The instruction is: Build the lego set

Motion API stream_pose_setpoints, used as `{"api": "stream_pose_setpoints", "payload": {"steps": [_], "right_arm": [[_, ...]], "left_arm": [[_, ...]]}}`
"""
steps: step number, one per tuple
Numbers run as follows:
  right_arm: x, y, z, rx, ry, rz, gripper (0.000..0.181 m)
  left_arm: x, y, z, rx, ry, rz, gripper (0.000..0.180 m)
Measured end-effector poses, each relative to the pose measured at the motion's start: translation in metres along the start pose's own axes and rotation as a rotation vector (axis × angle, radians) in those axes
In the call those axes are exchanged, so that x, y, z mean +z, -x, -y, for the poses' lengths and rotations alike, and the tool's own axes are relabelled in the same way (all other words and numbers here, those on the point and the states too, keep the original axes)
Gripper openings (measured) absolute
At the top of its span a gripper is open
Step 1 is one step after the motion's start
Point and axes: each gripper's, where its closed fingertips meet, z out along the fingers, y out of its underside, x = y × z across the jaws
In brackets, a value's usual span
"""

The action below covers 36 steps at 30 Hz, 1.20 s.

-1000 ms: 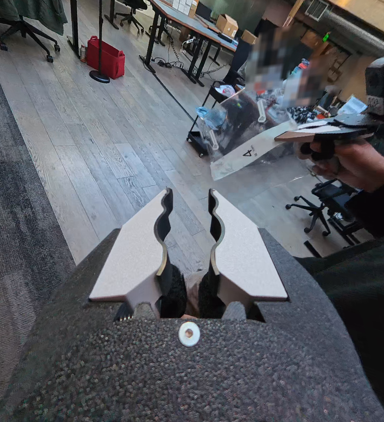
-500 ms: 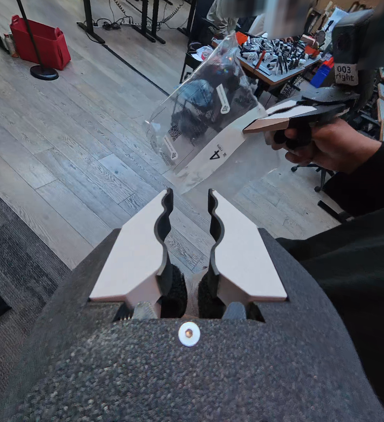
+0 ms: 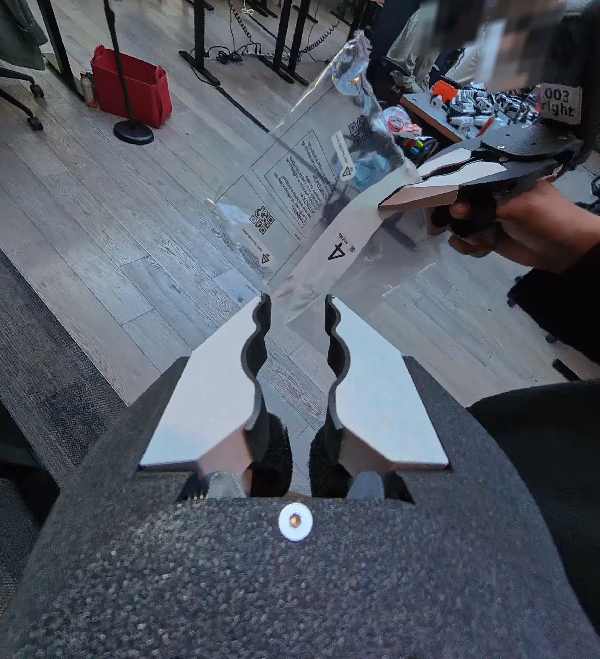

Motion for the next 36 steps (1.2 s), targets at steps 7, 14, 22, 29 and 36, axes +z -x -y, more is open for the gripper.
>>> {"api": "stream_pose_setpoints", "payload": {"steps": [7, 14, 22, 29, 36], "right_arm": [[0.141, -0.108, 0.117, -0.050, 0.074, 0.076, 0.000], [0.264, -0.215, 0.255, -0.129, 0.116, 0.103, 0.000], [0.441, -0.347, 0.355, -0.144, 0.118, 0.215, 0.000], [0.619, -0.485, 0.467, -0.191, 0.165, 0.359, 0.000], [0.780, -0.580, 0.617, -0.337, 0.174, 0.413, 0.000]], "left_arm": [[0.043, 0.193, 0.074, -0.040, -0.077, 0.137, 0.028], [0.042, 0.375, 0.145, -0.106, -0.102, 0.285, 0.028], [0.099, 0.566, 0.195, -0.127, -0.094, 0.442, 0.028], [0.195, 0.764, 0.284, -0.165, -0.058, 0.578, 0.028], [0.223, 0.930, 0.391, -0.202, -0.072, 0.654, 0.027]]}}
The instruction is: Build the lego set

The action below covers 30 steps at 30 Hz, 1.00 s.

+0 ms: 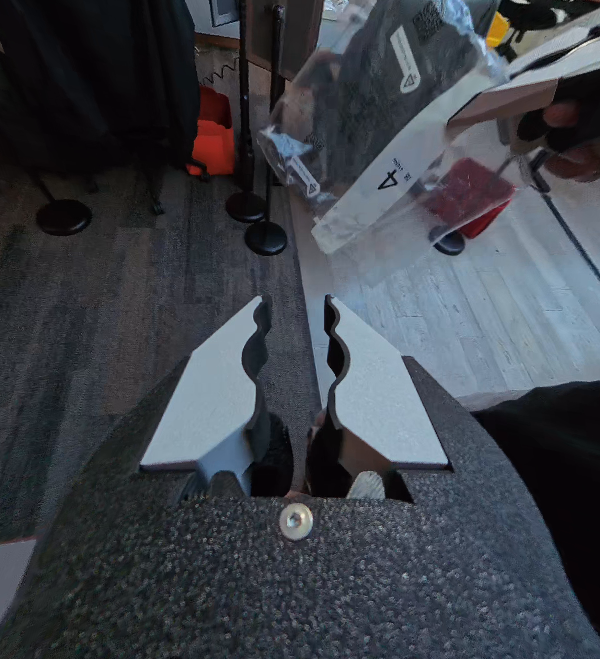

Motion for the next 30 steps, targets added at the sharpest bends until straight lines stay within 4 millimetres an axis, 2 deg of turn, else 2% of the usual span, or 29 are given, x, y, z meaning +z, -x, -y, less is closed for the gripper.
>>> {"api": "stream_pose_setpoints", "payload": {"steps": [3, 7, 12, 14, 18, 21, 23, 26, 30], "right_arm": [[0.053, -0.057, 0.049, -0.006, -0.018, 0.061, 0.000], [0.139, -0.102, 0.104, -0.073, 0.005, 0.155, 0.000], [0.267, -0.156, 0.177, -0.128, 0.047, 0.294, 0.000], [0.319, -0.171, 0.211, -0.119, 0.072, 0.358, 0.000], [0.418, -0.197, 0.303, -0.213, 0.080, 0.423, 0.000], [0.488, -0.214, 0.360, -0.273, 0.078, 0.452, 0.000], [0.538, -0.224, 0.390, -0.268, 0.071, 0.479, 0.000], [0.619, -0.238, 0.429, -0.245, 0.060, 0.526, 0.000], [0.729, -0.239, 0.480, -0.288, 0.072, 0.638, 0.000]], "left_arm": [[0.032, 0.056, 0.028, -0.034, -0.030, 0.074, 0.027], [0.071, 0.141, 0.049, -0.204, -0.117, 0.144, 0.027], [0.096, 0.272, 0.079, -0.283, -0.191, 0.300, 0.027], [0.099, 0.328, 0.094, -0.306, -0.213, 0.355, 0.026], [0.096, 0.440, 0.137, -0.373, -0.266, 0.425, 0.026], [0.093, 0.512, 0.169, -0.365, -0.282, 0.482, 0.026], [0.097, 0.558, 0.183, -0.344, -0.273, 0.527, 0.026], [0.110, 0.627, 0.192, -0.364, -0.244, 0.557, 0.026], [0.120, 0.729, 0.206, -0.418, -0.258, 0.646, 0.026]]}}
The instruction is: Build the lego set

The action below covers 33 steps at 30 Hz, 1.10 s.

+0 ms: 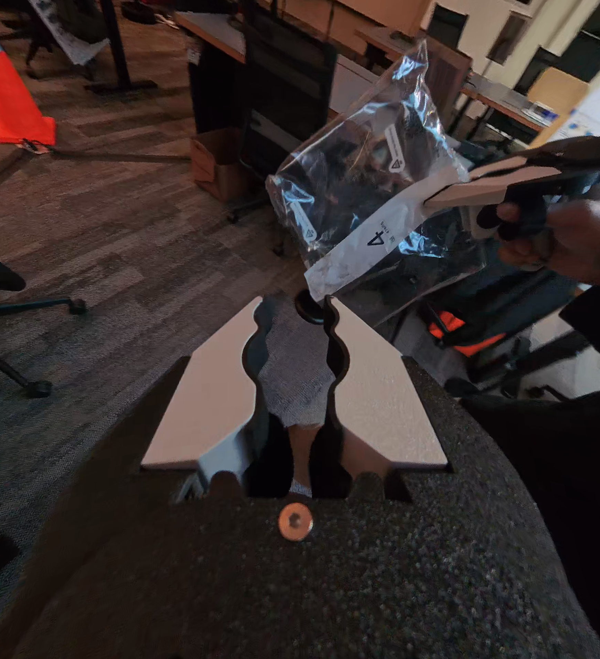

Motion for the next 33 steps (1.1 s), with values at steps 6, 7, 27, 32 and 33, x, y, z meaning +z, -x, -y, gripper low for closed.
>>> {"api": "stream_pose_setpoints", "payload": {"steps": [6, 7, 27, 32, 33], "right_arm": [[0.105, -0.101, 0.093, -0.087, 0.058, 0.189, 0.000], [0.119, -0.119, 0.108, -0.111, 0.078, 0.199, 0.000], [0.466, -0.507, 0.416, -0.085, 0.054, 0.221, 0.000], [0.547, -0.610, 0.527, -0.169, 0.047, 0.181, 0.000], [0.565, -0.629, 0.546, -0.149, 0.035, 0.190, 0.000]], "left_arm": [[0.091, 0.092, 0.071, -0.148, -0.062, 0.145, 0.025], [0.105, 0.106, 0.085, -0.175, -0.076, 0.154, 0.025], [0.434, 0.547, 0.370, -0.072, -0.154, 0.285, 0.025], [0.513, 0.645, 0.462, -0.096, -0.204, 0.242, 0.025], [0.529, 0.665, 0.475, -0.092, -0.188, 0.246, 0.025]]}}
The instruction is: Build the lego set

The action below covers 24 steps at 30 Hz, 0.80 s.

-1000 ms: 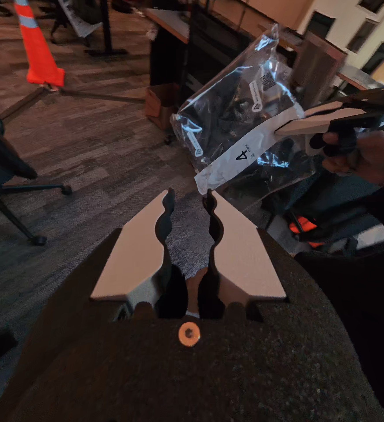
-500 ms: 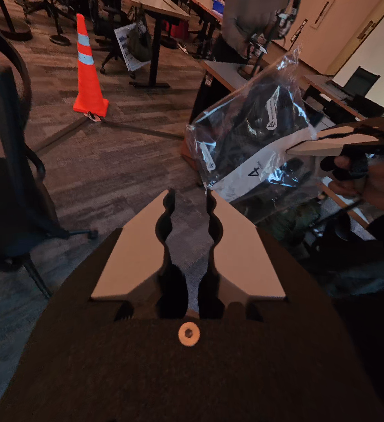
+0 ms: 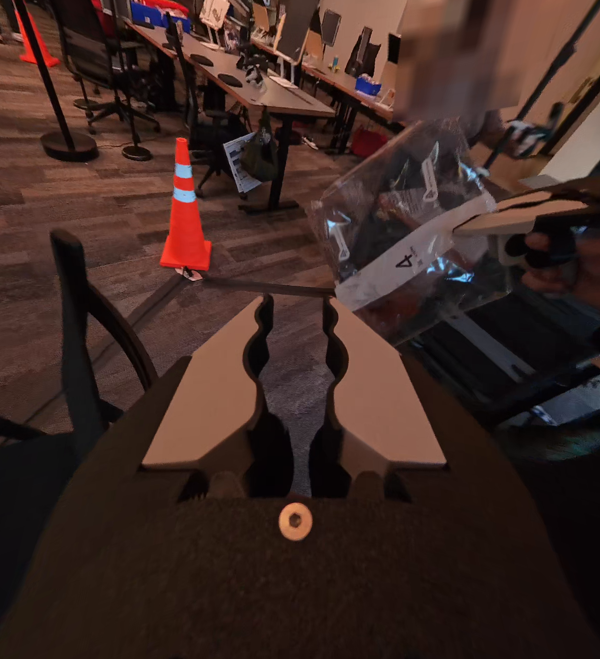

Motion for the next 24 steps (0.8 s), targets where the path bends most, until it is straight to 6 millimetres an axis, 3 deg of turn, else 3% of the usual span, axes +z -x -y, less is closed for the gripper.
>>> {"api": "stream_pose_setpoints", "payload": {"steps": [5, 9, 12, 17, 24], "right_arm": [[0.089, -0.124, 0.054, 0.069, -0.008, 0.066, 0.000], [0.177, -0.232, 0.097, 0.112, -0.015, 0.115, 0.000], [0.237, -0.314, 0.139, 0.153, 0.023, 0.151, 0.000], [0.332, -0.417, 0.224, 0.237, 0.106, 0.253, 0.000], [0.476, -0.538, 0.352, 0.105, 0.134, 0.300, 0.000]], "left_arm": [[0.127, 0.064, 0.042, 0.163, 0.065, 0.025, 0.025], [0.248, 0.126, 0.072, 0.256, 0.145, -0.001, 0.032], [0.336, 0.179, 0.110, 0.229, 0.163, -0.018, 0.035], [0.449, 0.262, 0.200, 0.349, 0.139, 0.055, 0.048], [0.590, 0.416, 0.267, 0.474, 0.171, 0.134, 0.057]]}}
